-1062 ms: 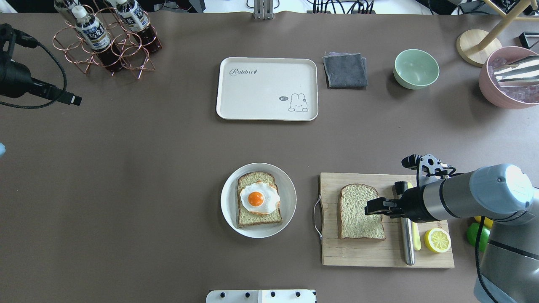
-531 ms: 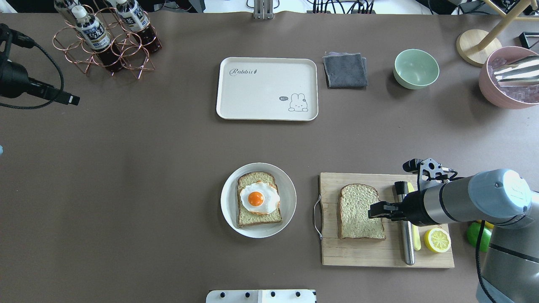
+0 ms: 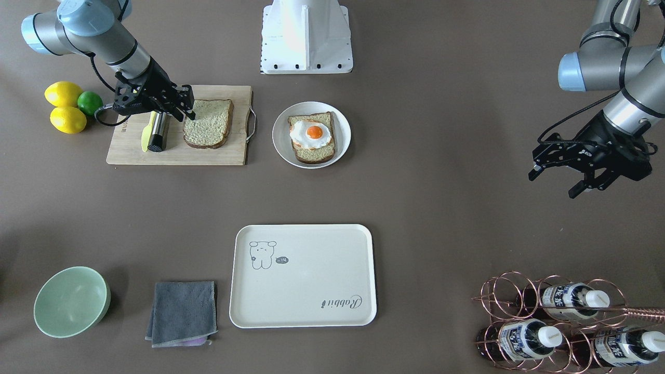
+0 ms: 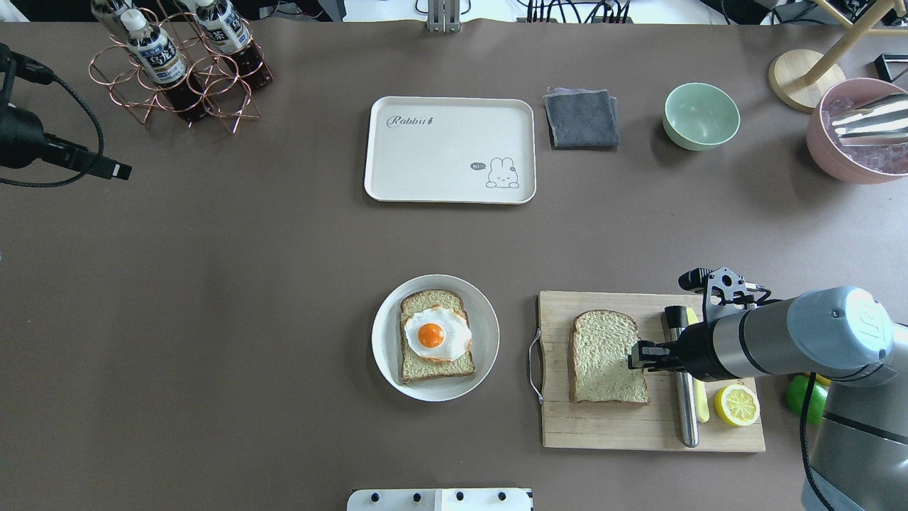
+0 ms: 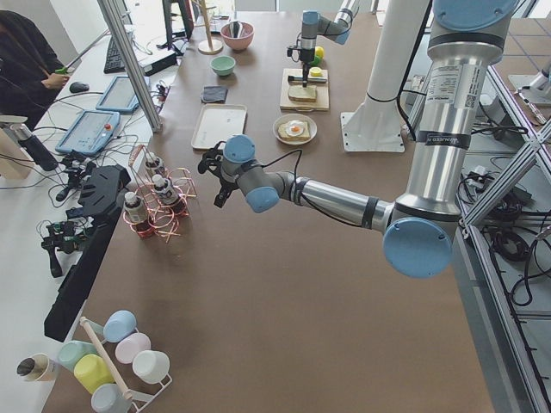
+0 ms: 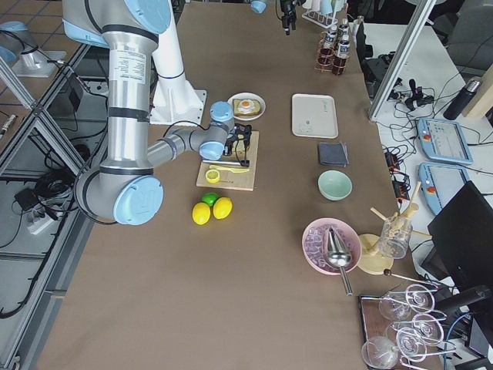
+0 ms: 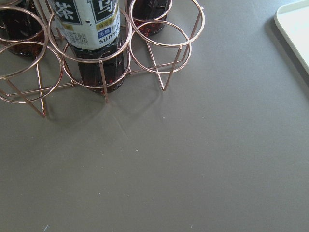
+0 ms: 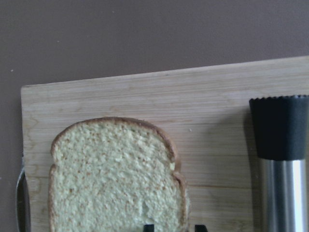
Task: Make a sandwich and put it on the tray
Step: 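Lower the right gripper and grasp the bread slice on the board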
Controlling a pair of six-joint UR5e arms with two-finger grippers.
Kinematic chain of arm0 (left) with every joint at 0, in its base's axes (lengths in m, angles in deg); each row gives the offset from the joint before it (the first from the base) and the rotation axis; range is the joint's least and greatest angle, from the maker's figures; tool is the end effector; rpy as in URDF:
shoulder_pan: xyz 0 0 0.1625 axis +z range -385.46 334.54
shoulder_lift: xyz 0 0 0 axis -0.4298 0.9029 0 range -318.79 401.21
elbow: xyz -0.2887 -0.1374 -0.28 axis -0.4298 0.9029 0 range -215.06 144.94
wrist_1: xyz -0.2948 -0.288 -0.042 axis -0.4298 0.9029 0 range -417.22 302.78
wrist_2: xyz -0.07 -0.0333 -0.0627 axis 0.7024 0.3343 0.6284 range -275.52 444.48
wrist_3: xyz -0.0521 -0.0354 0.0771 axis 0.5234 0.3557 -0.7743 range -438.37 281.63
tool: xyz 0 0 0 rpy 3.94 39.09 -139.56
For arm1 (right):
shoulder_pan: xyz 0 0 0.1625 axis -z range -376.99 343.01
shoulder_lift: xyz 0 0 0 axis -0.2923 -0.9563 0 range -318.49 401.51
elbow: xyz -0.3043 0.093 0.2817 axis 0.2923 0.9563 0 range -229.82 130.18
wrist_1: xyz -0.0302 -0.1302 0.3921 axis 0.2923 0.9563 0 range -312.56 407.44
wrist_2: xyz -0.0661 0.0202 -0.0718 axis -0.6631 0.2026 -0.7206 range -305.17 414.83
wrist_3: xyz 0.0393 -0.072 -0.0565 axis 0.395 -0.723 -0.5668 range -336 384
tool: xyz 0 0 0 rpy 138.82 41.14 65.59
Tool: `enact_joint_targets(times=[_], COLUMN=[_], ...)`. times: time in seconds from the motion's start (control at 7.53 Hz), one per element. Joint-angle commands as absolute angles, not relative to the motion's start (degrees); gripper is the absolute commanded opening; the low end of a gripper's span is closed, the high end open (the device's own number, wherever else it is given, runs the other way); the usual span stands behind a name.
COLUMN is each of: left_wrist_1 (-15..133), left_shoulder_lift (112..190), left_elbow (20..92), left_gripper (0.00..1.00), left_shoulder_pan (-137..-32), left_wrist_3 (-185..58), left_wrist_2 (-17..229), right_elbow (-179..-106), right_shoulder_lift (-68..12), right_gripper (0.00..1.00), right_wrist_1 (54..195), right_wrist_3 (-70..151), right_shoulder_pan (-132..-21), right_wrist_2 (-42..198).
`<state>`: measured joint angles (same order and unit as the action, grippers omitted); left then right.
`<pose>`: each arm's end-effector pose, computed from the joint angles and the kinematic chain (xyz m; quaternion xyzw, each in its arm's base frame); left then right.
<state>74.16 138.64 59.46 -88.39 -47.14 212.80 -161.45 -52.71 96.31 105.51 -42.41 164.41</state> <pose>0.1915 -0.5320 0.4694 0.2273 0.4626 0.1166 0.8490 -0.3862 -0.2942 0.4330 -0.0014 -0.5041 0.0444 0.8625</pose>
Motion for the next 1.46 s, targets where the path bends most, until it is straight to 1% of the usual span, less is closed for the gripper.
enact_joint_targets(times=[0.0,0.27,0.4,0.53,0.66,0.8,1.2,1.33], left_wrist_1=[74.18,74.18,74.26,74.26,74.35,74.44,74.88,74.97], left_shoulder_lift=[138.6,138.6,138.6,138.6,138.6,138.68,138.6,138.6], left_elbow=[59.51,59.69,59.77,59.86,59.86,59.95,59.86,59.86], left_gripper=[0.97,0.97,0.97,0.97,0.97,0.97,0.97,0.97], left_shoulder_pan=[-88.38,-88.47,-88.47,-88.47,-88.47,-88.47,-88.56,-88.56], left_wrist_3=[-47.08,-47.08,-47.0,-46.91,-46.82,-46.73,-46.64,-46.64], left_wrist_2=[212.8,212.89,212.89,212.89,212.89,212.89,212.98,212.89], right_elbow=[-161.18,-161.18,-161.18,-161.18,-161.09,-161.09,-162.84,-165.11], right_shoulder_lift=[-52.7,-52.79,-52.88,-53.23,-53.32,-53.23,-52.8,-52.79], right_gripper=[0.34,0.35,0.32,0.25,0.15,0.0,0.0,0.0], right_wrist_1=[96.4,96.4,96.4,96.49,96.49,96.49,96.05,96.05], right_wrist_3=[105.74,105.74,105.82,105.82,105.82,105.82,109.4,111.78], right_shoulder_pan=[-41.87,-41.69,-41.6,-41.6,-41.6,-41.52,-42.91,-43.79], right_wrist_2=[163.38,163.29,163.29,163.2,162.94,162.59,162.23,162.32])
